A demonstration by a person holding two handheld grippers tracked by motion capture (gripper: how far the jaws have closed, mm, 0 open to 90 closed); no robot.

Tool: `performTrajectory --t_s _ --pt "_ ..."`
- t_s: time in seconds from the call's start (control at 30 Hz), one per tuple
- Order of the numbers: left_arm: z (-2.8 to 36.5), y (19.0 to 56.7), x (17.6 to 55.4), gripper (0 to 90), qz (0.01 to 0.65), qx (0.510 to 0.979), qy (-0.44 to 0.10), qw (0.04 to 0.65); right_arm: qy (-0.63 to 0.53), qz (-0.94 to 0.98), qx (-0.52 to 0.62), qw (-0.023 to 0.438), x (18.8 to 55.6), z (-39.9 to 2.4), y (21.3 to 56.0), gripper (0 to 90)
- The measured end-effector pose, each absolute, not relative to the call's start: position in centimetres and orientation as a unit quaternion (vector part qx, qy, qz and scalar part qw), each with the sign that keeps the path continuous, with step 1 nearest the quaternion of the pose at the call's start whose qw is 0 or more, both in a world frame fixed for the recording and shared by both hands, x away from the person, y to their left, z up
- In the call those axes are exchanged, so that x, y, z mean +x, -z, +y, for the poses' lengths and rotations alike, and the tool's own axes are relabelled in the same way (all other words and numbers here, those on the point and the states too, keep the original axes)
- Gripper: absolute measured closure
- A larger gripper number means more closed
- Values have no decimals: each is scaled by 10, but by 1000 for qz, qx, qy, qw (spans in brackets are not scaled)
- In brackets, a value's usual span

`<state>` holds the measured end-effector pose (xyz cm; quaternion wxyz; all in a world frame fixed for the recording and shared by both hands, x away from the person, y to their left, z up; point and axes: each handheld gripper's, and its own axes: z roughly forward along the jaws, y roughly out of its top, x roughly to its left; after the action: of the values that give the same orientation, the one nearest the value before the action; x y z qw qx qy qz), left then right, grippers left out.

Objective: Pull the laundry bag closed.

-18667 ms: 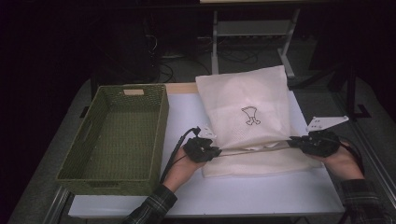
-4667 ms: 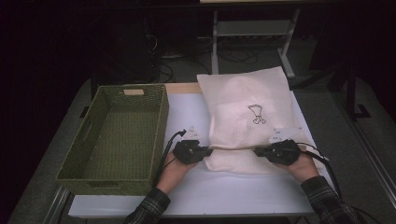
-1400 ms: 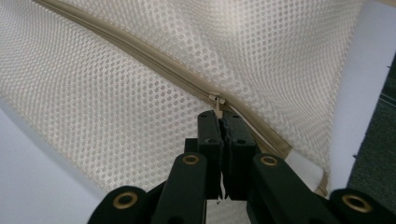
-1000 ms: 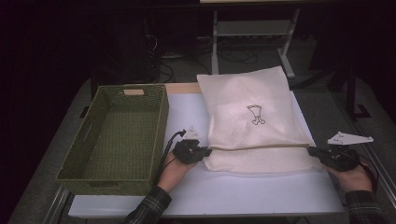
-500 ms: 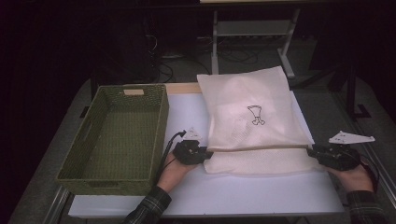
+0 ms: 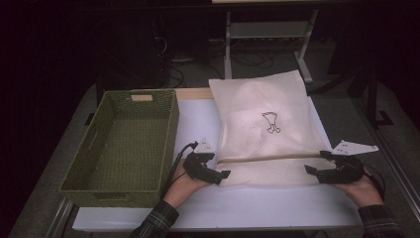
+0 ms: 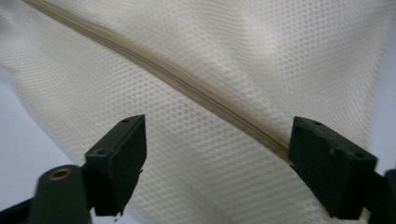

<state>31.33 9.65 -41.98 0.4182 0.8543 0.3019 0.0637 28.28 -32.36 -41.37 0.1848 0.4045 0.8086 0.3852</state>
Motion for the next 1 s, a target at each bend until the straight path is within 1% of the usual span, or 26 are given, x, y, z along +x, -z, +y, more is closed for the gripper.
performTrajectory --t_s 0.13,0.27,0.4,0.63,0.83,0.93,1.0 --pt "98 416 304 132 296 854 -59 424 -391 814 389 181 274 -307 412 138" --pt "101 415 294 132 294 853 -58 427 -386 822 374 187 265 -293 412 135" --pt "102 417 285 132 291 858 -58 419 -379 829 370 178 259 -284 414 130" --pt "105 419 267 132 282 867 -65 405 -380 834 359 175 247 -274 418 101" --pt "106 423 254 132 276 874 -64 396 -379 833 358 186 237 -270 421 84" --pt "107 425 252 132 275 875 -63 392 -380 835 355 183 235 -267 424 84" --pt "107 426 253 132 278 875 -62 392 -373 836 354 190 235 -264 424 82"
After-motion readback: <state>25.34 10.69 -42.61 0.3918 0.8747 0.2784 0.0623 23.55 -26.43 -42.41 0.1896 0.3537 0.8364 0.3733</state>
